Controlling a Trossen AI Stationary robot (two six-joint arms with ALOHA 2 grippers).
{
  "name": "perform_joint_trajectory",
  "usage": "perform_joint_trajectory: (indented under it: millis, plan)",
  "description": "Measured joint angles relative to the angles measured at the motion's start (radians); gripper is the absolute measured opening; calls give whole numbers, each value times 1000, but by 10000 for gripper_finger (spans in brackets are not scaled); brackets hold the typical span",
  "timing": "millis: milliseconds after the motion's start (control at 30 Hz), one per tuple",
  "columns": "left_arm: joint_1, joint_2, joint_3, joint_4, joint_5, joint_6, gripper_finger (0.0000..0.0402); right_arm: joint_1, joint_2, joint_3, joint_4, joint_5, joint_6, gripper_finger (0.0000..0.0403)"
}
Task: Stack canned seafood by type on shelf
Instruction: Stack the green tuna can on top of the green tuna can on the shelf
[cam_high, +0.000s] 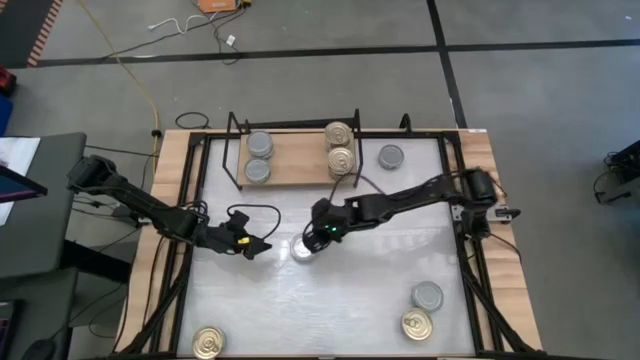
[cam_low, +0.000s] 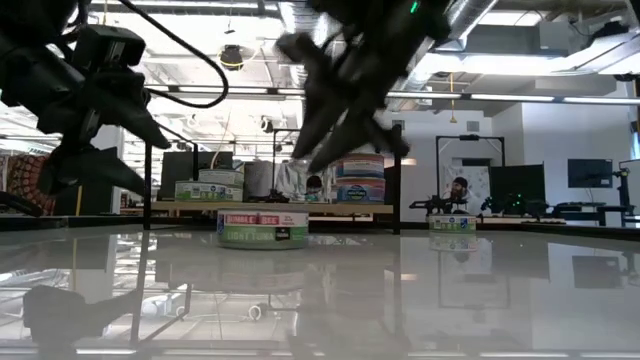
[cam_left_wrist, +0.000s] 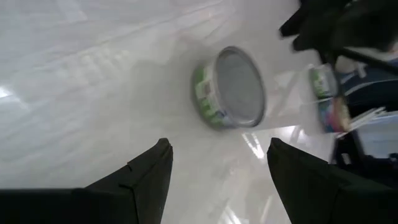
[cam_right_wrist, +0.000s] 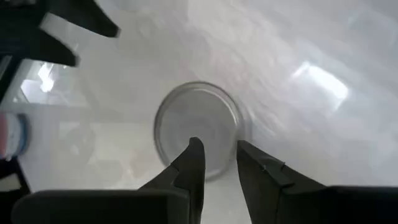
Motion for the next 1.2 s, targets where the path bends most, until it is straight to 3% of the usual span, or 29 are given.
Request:
perform_joint_trajectory:
  millis: [233, 400, 500, 633, 733, 800, 1033, 1200]
  plan:
    - [-6, 6, 0, 23, -12, -37, 251, 26, -146, -2, -279, 122, -43, 118]
    - [-38, 79, 34, 20, -28, -70, 251, 64, -238, -146, -380, 161, 69, 118]
    - [-59, 161, 91, 16, -38, -71, 251, 98, -320, -292, -278, 162, 196, 118]
    - [-60, 261, 161, 7, -41, -44, 251, 150, -400, -498, 131, 223, 323, 118]
    - [-52, 309, 192, 9, -41, -12, 251, 172, -370, -585, 480, 300, 340, 118]
    - [-45, 330, 199, 8, -41, -9, 251, 168, -311, -587, 588, 301, 343, 118]
    - [-22, 349, 201, 8, -28, -25, 251, 161, -103, -415, 575, 296, 337, 118]
    - [-23, 349, 201, 7, -26, -25, 251, 153, -28, -301, 427, 272, 328, 118]
